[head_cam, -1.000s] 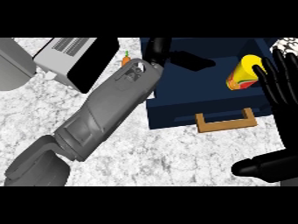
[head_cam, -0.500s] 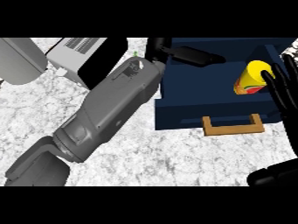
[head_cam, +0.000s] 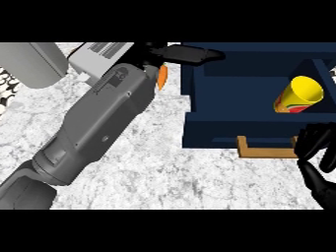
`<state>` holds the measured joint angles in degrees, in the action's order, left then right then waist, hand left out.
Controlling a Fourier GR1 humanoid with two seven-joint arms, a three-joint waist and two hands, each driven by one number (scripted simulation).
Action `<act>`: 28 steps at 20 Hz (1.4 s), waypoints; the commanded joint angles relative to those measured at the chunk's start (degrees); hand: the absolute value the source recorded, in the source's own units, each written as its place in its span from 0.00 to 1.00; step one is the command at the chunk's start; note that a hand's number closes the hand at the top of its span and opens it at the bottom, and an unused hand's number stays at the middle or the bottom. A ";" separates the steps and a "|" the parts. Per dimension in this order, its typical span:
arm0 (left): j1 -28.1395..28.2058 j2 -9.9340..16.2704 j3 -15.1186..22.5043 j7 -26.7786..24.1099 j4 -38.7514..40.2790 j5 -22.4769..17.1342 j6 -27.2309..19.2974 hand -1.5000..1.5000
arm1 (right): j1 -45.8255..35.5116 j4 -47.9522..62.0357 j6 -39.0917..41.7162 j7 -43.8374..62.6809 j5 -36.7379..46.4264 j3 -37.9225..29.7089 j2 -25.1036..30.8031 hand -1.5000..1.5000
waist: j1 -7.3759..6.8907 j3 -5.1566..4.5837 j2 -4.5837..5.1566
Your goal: Pick up the cup, place it into the drawer and close the drawer
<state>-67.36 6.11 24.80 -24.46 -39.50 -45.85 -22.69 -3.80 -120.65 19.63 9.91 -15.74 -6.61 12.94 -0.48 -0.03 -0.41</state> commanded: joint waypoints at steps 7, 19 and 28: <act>20.74 13.55 -2.20 3.85 -21.18 -1.44 2.83 0.00 | 0.30 4.04 4.83 -2.37 8.56 -0.59 5.74 1.00 | -1.58 0.01 0.03; 43.04 23.97 -6.47 5.78 -41.61 -3.81 7.79 0.00 | 0.84 7.12 2.60 -10.37 35.90 12.53 8.11 1.00 | -1.58 0.00 0.15; 51.53 25.41 -10.83 4.13 -45.60 -2.42 11.69 0.00 | -7.67 29.94 -8.65 -19.09 54.94 21.05 3.80 1.00 | -0.52 0.05 0.52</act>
<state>-18.35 31.40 15.68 -19.62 -83.76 -49.13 -12.43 -7.99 -99.55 15.19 -6.33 32.25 11.00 19.17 -1.39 0.00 0.00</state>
